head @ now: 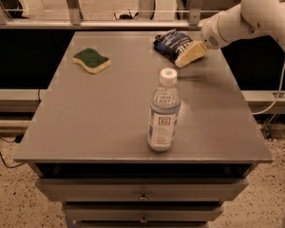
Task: Pick blue chip bag
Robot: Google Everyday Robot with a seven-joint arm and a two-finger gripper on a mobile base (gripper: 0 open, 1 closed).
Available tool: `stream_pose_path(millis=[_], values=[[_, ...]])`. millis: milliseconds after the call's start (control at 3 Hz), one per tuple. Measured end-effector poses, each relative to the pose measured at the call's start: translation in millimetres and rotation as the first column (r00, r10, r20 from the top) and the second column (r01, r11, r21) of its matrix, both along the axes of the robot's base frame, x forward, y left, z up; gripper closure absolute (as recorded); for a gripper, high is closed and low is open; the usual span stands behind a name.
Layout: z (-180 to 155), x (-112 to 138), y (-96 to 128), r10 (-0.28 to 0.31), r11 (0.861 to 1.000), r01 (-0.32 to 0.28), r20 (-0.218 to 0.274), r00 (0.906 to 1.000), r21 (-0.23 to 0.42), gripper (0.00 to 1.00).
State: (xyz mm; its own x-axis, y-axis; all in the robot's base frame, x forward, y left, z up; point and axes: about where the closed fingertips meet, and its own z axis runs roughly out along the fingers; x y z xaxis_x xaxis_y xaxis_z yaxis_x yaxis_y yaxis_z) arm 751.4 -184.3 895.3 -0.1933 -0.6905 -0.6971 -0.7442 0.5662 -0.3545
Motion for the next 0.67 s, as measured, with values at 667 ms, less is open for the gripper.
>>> stream_pose_path(millis=[667], values=[[-15.9,20.9,-5.8,-0.043,0.993,0.047,-0.041,0.9983,0.111,0.0]])
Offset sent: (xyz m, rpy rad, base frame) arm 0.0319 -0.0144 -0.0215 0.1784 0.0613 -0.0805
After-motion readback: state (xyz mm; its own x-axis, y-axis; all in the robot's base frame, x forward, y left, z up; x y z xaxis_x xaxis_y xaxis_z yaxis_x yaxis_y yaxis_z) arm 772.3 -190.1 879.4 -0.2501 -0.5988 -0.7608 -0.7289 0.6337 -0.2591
